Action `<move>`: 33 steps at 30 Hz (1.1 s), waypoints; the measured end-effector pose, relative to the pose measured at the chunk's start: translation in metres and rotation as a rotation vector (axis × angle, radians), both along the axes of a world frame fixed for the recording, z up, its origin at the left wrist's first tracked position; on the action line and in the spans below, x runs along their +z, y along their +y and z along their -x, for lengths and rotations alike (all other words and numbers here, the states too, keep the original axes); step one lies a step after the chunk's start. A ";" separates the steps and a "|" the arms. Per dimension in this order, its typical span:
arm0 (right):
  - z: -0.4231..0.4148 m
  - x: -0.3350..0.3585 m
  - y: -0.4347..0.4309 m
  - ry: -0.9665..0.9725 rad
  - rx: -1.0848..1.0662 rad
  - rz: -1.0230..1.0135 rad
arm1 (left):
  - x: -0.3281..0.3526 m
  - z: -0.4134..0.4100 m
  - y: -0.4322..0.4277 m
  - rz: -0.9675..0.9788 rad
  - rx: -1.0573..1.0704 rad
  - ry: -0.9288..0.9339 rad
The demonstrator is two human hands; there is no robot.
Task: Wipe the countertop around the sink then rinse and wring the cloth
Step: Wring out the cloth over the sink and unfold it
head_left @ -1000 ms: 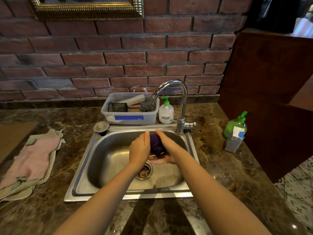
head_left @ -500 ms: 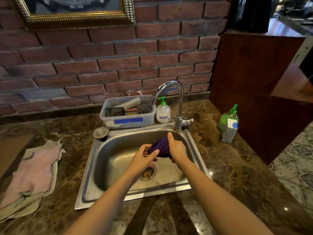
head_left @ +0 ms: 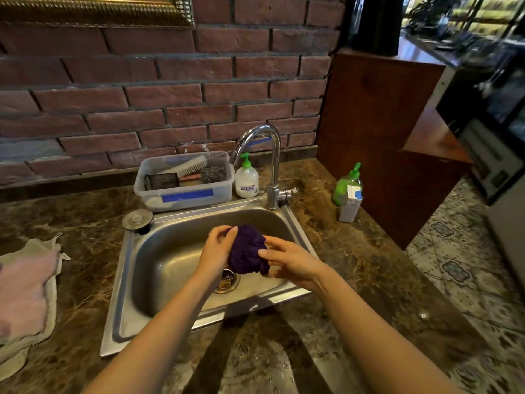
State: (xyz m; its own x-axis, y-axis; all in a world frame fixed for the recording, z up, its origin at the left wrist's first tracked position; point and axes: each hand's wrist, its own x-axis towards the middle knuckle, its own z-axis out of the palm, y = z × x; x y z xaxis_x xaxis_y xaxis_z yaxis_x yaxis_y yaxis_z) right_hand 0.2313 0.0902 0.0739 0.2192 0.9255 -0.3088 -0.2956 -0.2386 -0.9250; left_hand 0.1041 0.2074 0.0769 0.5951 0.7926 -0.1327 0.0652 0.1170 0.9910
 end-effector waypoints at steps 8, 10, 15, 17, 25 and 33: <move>-0.028 0.013 -0.027 -0.165 -0.336 -0.054 | 0.007 0.011 -0.003 -0.180 -0.115 0.131; -0.039 0.016 -0.038 -0.222 -0.355 -0.051 | 0.010 0.009 -0.006 -0.194 -0.136 0.102; -0.058 0.020 -0.069 -0.434 -0.171 0.171 | 0.028 -0.017 -0.022 -0.352 -0.079 0.051; -0.069 0.021 -0.080 -0.710 -0.099 0.242 | 0.038 -0.030 -0.030 -0.368 -0.129 0.032; -0.086 0.051 -0.083 -0.593 0.183 -0.091 | 0.064 -0.070 -0.065 -0.271 -0.442 -0.106; -0.143 0.058 -0.120 -0.738 0.390 0.062 | 0.058 -0.091 -0.075 -0.752 -0.422 0.139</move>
State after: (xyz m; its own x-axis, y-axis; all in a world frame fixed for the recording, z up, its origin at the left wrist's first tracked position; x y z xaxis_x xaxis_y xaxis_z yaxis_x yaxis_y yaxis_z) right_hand 0.3738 -0.0295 0.1316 0.0525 0.9631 -0.2640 0.4955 -0.2547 -0.8304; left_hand 0.1952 0.1324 0.1345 0.8762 0.4158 0.2438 0.0813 -0.6261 0.7755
